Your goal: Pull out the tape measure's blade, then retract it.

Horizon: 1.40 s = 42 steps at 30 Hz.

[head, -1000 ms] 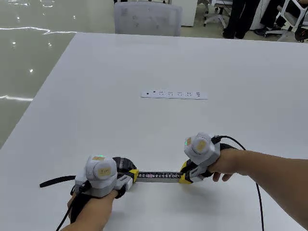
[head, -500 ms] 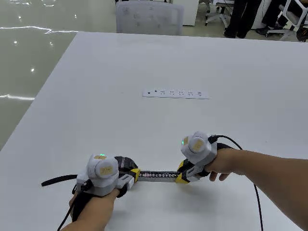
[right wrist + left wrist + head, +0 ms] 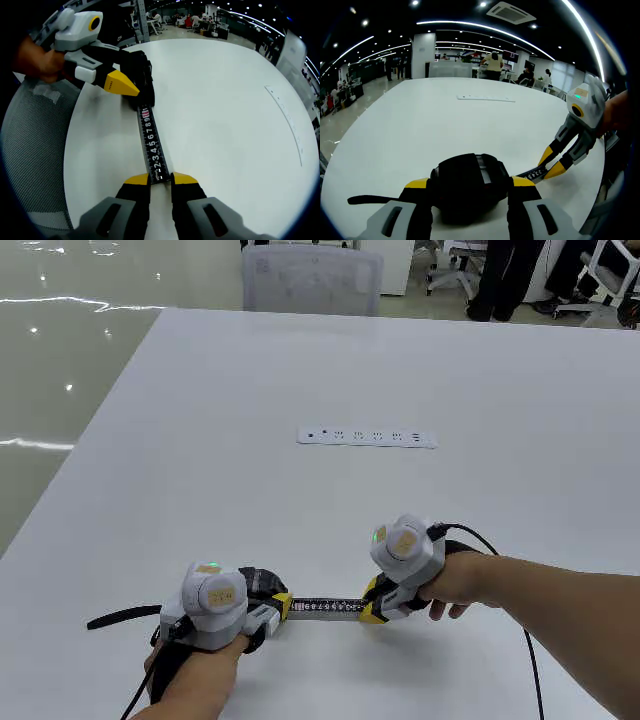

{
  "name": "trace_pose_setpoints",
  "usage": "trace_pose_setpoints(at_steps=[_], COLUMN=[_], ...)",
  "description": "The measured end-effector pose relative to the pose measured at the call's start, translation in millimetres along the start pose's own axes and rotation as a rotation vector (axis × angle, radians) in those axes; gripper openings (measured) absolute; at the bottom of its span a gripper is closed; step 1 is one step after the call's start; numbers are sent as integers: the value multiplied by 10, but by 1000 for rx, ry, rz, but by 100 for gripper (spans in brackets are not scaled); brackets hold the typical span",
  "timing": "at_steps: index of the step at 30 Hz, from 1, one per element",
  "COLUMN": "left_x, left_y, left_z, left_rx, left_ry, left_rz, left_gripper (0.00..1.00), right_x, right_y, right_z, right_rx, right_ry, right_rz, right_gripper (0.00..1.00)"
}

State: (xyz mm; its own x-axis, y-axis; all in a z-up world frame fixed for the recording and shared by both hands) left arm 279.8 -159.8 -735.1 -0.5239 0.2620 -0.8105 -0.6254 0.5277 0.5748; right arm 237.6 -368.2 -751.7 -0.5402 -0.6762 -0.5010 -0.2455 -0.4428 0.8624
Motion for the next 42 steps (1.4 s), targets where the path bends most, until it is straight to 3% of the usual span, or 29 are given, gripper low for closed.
trace_pose_setpoints(at_steps=[11,15,21,23,26,42], left_x=[2,2,3,5,8,6], left_y=[-2,-5,-8,-7,-6,-1], left_z=[5,10,14,13,11,9], left_rx=[2,4,4,5,4,4], left_ry=[1,2,2,0,3,6], left_rz=[-1,-1,1,1,0,6], left_gripper=[57,57,57,57,57,57], right_x=[-66,-105,-113,-114,-126,-229], right_y=[-43,-62,-81,-92,-94,-159], right_z=[29,56,63,72,67,88], right_rx=[-5,-9,-8,-5,-6,-7], right_ry=[-34,16,31,84,51,45], right_rz=[-30,-11,-8,-15,-16,-26], right_gripper=[14,14,14,14,14,14])
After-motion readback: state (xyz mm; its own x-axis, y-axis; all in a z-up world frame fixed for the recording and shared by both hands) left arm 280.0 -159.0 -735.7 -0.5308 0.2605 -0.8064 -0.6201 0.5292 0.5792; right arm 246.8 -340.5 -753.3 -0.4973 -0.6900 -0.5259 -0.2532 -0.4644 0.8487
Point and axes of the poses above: the centre of the closed fingertips' face, and the gripper's own axes: y roughly backward along the fingers, z roughly to its left, x roughly out of its underside, the point moved 8 cm from there along y, roughly backward along the fingers
